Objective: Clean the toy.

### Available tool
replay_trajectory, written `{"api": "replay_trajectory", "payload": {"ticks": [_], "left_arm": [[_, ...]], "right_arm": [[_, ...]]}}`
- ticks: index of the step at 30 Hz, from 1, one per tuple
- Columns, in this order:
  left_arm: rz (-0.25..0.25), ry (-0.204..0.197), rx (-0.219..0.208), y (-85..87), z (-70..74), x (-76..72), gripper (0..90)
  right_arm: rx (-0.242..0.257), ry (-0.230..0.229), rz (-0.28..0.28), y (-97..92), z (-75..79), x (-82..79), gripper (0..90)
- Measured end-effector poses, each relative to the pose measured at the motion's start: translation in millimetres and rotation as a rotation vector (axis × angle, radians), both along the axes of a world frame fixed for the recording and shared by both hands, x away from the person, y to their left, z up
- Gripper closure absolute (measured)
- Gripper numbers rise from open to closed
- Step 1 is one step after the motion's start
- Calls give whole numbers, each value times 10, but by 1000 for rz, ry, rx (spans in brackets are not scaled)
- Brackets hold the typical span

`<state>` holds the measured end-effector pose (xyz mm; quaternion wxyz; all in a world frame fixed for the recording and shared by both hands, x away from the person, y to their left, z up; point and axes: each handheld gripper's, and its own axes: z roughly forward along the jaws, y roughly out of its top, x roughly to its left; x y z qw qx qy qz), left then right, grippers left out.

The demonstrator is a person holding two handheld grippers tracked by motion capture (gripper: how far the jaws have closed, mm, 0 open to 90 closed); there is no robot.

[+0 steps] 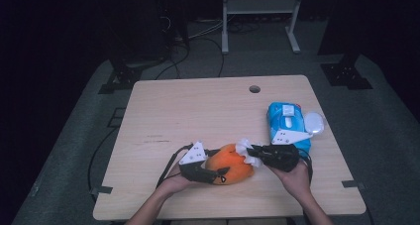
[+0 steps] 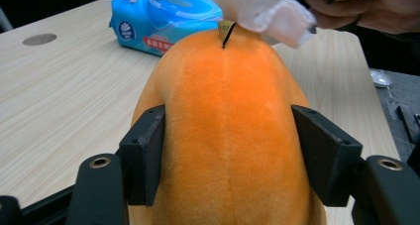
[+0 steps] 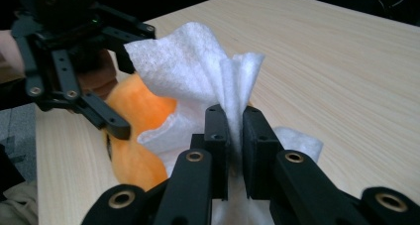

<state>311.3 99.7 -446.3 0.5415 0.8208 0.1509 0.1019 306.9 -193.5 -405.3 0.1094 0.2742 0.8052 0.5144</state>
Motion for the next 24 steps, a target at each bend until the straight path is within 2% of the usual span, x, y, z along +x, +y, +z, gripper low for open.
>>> {"api": "replay_trajectory", "payload": {"ticks": [1, 2, 3, 5, 7, 10, 12, 13, 15, 19, 20, 21, 23, 24], "left_arm": [[0, 0, 0, 0, 0, 0, 335], [12, 12, -13, 1, -9, 12, 334], [12, 12, -13, 1, -9, 12, 334], [21, 25, -13, 10, -12, 30, 334], [19, 30, -6, 37, -14, 45, 335], [29, 45, -13, 74, -19, 58, 336], [40, 55, -18, 82, -22, 74, 335], [41, 66, -25, 84, -27, 87, 335], [40, 63, -21, 78, -26, 84, 335], [39, 53, -13, 58, -24, 67, 334], [40, 54, -13, 56, -23, 66, 333], [40, 54, -10, 56, -22, 64, 333], [38, 51, -7, 58, -21, 56, 333], [37, 45, -4, 55, -19, 52, 334]], "right_arm": [[0, 0, 0, 0, 0, 0, 817], [-2, -21, 23, 82, 21, -43, 818], [-4, -21, 49, 135, 22, -61, 817], [-44, -37, 79, 263, -1, -107, 816], [-58, -46, 88, 309, -13, -124, 815], [-50, -32, 88, 280, -17, -94, 818], [-64, -17, 48, 173, -75, -34, 819], [-58, -6, 39, 145, -90, -24, 819], [-62, -13, 37, 152, -81, -41, 818], [-51, -16, 71, 242, -66, -91, 818], [-52, -16, 107, 331, -82, -126, 817], [-52, -16, 107, 331, -82, -126, 817], [-88, -45, 114, 379, -75, -151, 817], [-80, -43, 107, 341, -53, -131, 818]]}}
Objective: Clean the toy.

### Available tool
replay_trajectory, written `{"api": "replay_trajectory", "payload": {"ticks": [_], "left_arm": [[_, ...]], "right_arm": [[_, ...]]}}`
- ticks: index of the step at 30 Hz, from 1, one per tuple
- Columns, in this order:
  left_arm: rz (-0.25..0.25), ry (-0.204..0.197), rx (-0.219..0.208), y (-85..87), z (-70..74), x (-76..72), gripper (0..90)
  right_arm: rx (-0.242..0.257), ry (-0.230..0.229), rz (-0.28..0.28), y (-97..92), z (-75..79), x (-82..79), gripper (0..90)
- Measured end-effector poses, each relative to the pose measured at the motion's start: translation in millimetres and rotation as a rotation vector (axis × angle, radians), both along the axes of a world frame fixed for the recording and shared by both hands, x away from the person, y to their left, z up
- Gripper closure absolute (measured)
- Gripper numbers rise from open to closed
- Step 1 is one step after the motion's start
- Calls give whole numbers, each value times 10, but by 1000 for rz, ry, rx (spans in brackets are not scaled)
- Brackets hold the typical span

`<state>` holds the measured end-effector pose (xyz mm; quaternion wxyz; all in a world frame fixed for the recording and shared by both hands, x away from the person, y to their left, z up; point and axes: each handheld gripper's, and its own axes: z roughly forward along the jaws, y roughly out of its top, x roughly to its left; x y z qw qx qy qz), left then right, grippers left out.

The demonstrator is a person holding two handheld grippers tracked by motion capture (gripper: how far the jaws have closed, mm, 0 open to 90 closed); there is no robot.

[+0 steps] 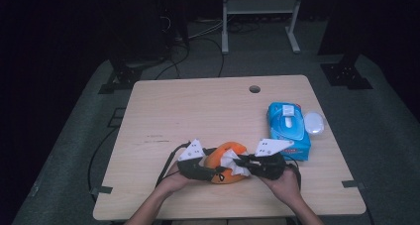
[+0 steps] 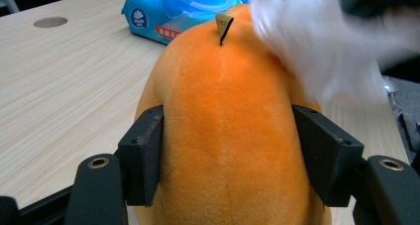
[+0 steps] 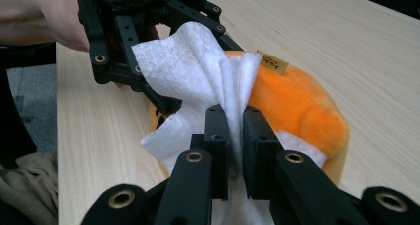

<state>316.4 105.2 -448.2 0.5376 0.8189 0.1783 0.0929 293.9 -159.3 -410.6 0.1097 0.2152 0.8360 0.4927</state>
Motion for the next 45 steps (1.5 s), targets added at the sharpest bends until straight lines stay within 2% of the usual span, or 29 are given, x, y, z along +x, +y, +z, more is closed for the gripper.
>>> {"api": "replay_trajectory", "payload": {"ticks": [1, 6, 8, 12, 14, 15, 17, 19, 21, 22, 25, 29, 32, 35, 37, 38, 41, 42, 45], "left_arm": [[-2, -7, 4, -10, 5, -11, 334], [-44, -69, 34, -98, 28, -98, 333], [-53, -81, 43, -119, 40, -114, 329], [-60, -90, 49, -143, 47, -122, 326], [-74, -103, 48, -160, 49, -135, 325], [-78, -115, 53, -176, 48, -151, 322], [-79, -116, 56, -171, 49, -153, 323], [-79, -111, 52, -158, 47, -153, 323], [-81, -111, 49, -158, 46, -152, 324], [-81, -111, 49, -158, 46, -152, 324], [-89, -118, 48, -176, 46, -150, 323], [-106, -133, 69, -187, 57, -164, 323], [-109, -132, 62, -172, 49, -170, 324], [-108, -126, 56, -170, 47, -163, 325], [-107, -123, 55, -167, 46, -159, 326], [-104, -125, 58, -175, 49, -162, 326], [-108, -131, 70, -182, 58, -164, 325], [-108, -128, 64, -182, 55, -160, 325], [-107, -124, 59, -180, 52, -154, 325]], "right_arm": [[0, 0, 0, 0, 0, 0, 818], [62, -30, -89, -201, 114, 61, 817], [74, -3, -117, -309, 104, 116, 817], [82, 23, -99, -283, 57, 108, 817], [86, 18, -54, -196, 82, 60, 817], [56, -4, -26, -85, 101, 6, 816], [32, -21, -22, -52, 116, -2, 817], [38, -17, -22, -67, 116, 12, 818], [33, -6, -70, -205, 98, 92, 818], [33, -6, -70, -205, 98, 92, 818], [40, 12, -116, -328, 87, 134, 818], [58, 24, -83, -280, 94, 112, 817], [44, 8, -53, -211, 116, 89, 817], [41, 15, -63, -248, 115, 109, 817], [33, 21, -89, -305, 99, 134, 817], [53, 47, -106, -364, 78, 161, 818], [71, 58, -102, -362, 75, 159, 817], [89, 55, -83, -318, 95, 140, 817], [85, 49, -62, -262, 108, 126, 817]]}}
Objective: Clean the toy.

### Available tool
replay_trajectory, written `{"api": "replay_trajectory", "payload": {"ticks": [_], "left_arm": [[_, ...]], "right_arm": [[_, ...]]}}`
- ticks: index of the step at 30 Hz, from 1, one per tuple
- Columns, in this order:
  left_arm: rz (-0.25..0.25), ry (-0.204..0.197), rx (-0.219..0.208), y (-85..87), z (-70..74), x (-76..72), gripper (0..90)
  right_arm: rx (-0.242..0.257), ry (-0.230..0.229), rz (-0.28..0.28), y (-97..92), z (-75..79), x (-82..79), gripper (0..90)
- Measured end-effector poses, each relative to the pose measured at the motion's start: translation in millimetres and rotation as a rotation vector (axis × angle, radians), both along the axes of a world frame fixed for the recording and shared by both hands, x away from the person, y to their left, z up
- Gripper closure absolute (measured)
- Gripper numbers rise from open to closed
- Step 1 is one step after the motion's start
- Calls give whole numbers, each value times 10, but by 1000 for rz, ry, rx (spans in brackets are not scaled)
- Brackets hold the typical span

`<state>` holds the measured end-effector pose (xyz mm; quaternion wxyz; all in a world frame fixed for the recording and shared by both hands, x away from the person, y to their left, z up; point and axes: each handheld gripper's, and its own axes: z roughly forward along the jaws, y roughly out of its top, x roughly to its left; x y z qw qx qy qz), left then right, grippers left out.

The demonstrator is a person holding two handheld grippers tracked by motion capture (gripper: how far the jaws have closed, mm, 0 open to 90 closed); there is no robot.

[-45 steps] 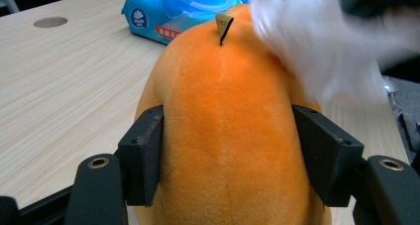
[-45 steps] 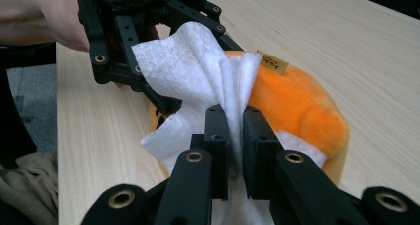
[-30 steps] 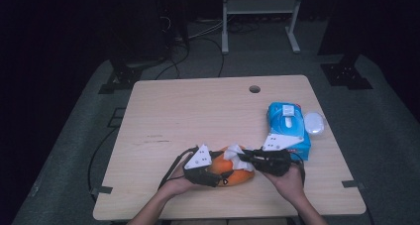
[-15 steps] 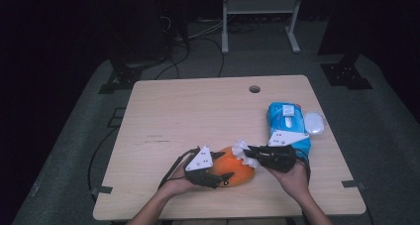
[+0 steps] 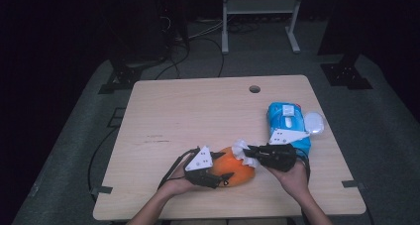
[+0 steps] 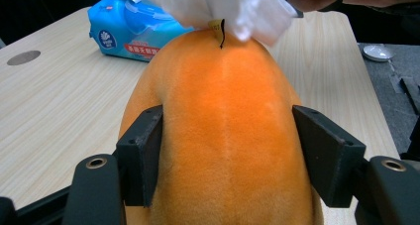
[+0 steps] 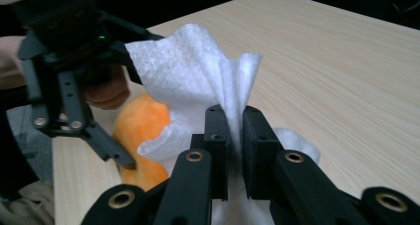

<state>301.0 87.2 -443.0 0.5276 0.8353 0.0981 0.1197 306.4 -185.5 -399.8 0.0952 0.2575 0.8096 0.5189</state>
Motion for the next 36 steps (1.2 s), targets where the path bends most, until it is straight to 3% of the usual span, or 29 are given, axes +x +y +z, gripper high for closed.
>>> {"api": "replay_trajectory", "payload": {"ticks": [6, 7, 10, 11, 15, 17, 20, 24, 29, 31, 33, 34, 36], "left_arm": [[13, 29, 4, 28, 60, 37, 238], [28, 48, -1, 50, 81, 51, 188], [43, 68, -4, 77, 83, 68, 157], [43, 102, -15, 104, 66, 91, 162], [40, 105, -2, 104, 65, 85, 255], [36, 84, 10, 106, 84, 76, 322], [15, 51, 15, 70, 95, 42, 338], [13, 47, 12, 83, 81, 48, 320], [62, 110, -35, 84, 46, 108, 165], [60, 151, -56, 93, 12, 125, 198], [59, 141, -50, 92, 18, 121, 237], [48, 110, -39, 76, 44, 96, 311], [28, 64, -31, 45, 68, 50, 343]], "right_arm": [[-37, 31, 27, 29, -48, 19, 819], [-54, 26, 21, 17, -53, 17, 819], [-59, 28, 16, -7, -57, 16, 819], [-56, 36, 14, -38, -62, 28, 820], [-58, 15, 11, -33, -47, -3, 819], [-49, -10, 23, 33, 12, -53, 820], [-25, -13, 44, 92, 50, -75, 820], [-31, -14, 48, 109, 32, -68, 821], [-37, 10, 32, 45, -18, -23, 822], [-27, 22, 23, 2, -39, -15, 822], [-28, 25, 22, -1, -37, -13, 822], [-27, 14, 18, 7, -11, -16, 821], [-22, -35, 25, 33, 55, -62, 821]]}}
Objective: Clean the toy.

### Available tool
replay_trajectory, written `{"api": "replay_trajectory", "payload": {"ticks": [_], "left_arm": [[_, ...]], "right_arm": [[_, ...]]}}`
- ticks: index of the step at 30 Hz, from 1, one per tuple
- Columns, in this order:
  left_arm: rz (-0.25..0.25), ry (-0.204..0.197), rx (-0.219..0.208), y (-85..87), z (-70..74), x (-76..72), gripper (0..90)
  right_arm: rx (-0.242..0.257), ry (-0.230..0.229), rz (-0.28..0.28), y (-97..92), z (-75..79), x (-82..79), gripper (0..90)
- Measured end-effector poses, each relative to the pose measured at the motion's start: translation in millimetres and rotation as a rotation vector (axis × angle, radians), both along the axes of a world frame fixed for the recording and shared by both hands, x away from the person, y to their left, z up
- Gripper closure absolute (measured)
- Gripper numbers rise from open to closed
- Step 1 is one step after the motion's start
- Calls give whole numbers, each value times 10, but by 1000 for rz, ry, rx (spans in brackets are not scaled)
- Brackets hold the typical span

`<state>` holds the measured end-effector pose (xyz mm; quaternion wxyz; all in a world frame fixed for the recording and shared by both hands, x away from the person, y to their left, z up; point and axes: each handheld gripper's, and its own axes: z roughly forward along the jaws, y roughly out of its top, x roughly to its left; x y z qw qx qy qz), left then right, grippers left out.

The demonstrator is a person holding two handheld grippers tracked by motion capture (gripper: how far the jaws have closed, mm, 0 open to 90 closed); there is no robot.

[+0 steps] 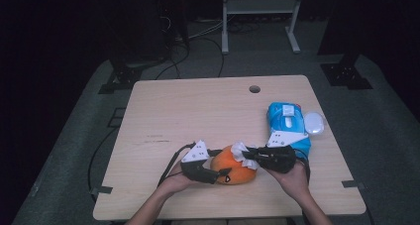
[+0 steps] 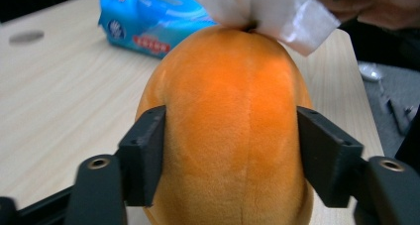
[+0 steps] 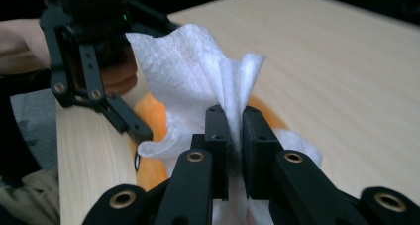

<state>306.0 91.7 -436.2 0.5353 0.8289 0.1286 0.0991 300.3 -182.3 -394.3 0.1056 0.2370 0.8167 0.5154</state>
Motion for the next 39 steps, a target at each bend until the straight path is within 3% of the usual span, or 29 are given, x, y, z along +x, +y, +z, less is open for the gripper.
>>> {"api": "replay_trajectory", "payload": {"ticks": [3, 5, 6, 8, 9, 10, 12, 15, 16, 18, 19, 20, 21, 23, 26, 27, 28, 29, 30, 32, 33, 35, 39], "left_arm": [[-20, -36, 9, -50, 21, -51, 361], [-26, -51, 23, -78, 27, -78, 359], [-21, -47, 23, -74, 18, -77, 352], [-10, -24, 7, -46, -6, -45, 263], [10, 13, -16, -39, -24, -6, 213], [10, 13, -16, -39, -24, -6, 174], [16, 33, -27, -41, -48, 20, 152], [9, 46, -37, -22, -72, 32, 263], [8, 42, -30, -19, -60, 29, 263], [10, 13, -13, -34, -18, -4, 320], [-2, -21, -2, -75, 25, -45, 338], [-2, -21, -2, -75, 25, -45, 339], [-12, -47, 13, -112, 51, -78, 339], [-14, -47, 14, -110, 33, -82, 332], [0, -26, -9, -86, 9, -46, 272], [12, -11, -21, -80, 0, -26, 150], [26, -1, -28, -77, -9, -9, 150], [45, 6, -37, -71, -30, 12, 80], [45, 6, -37, -71, -30, 12, 100], [24, 7, -50, -62, -42, 12, 248], [24, 2, -42, -71, -36, 3, 248], [25, -13, -27, -85, -14, -17, 351], [18, -46, -14, -123, 39, -78, 359]], "right_arm": [[21, -21, 23, 48, 61, -42, 822], [-12, -32, 45, 131, 96, -78, 821], [-35, -37, 47, 156, 77, -75, 821], [-35, -15, 49, 142, 21, -36, 821], [-38, -5, 35, 98, -7, -2, 822], [-38, -5, 35, 98, -7, -2, 822], [-40, 3, 19, 54, 1, 10, 822], [-47, -2, 19, 42, 25, -4, 821], [-47, -2, 19, 42, 25, -4, 821], [-49, -6, 27, 90, 47, -32, 821], [-57, -23, 46, 170, 79, -78, 820], [-49, -25, 63, 215, 88, -101, 820], [-51, -27, 76, 265, 93, -126, 820], [-91, -53, 85, 330, 98, -156, 821], [-95, -44, 87, 312, 95, -137, 821], [-94, -28, 66, 244, 77, -86, 822], [-94, -28, 66, 244, 77, -86, 822], [-79, -17, 41, 164, 69, -50, 821], [-79, -17, 41, 164, 69, -50, 821], [-67, -11, 12, 78, 89, -19, 821], [-67, -11, 12, 78, 89, -19, 821], [-72, -18, 11, 99, 93, -38, 821], [-73, -29, 38, 187, 122, -98, 821]]}}
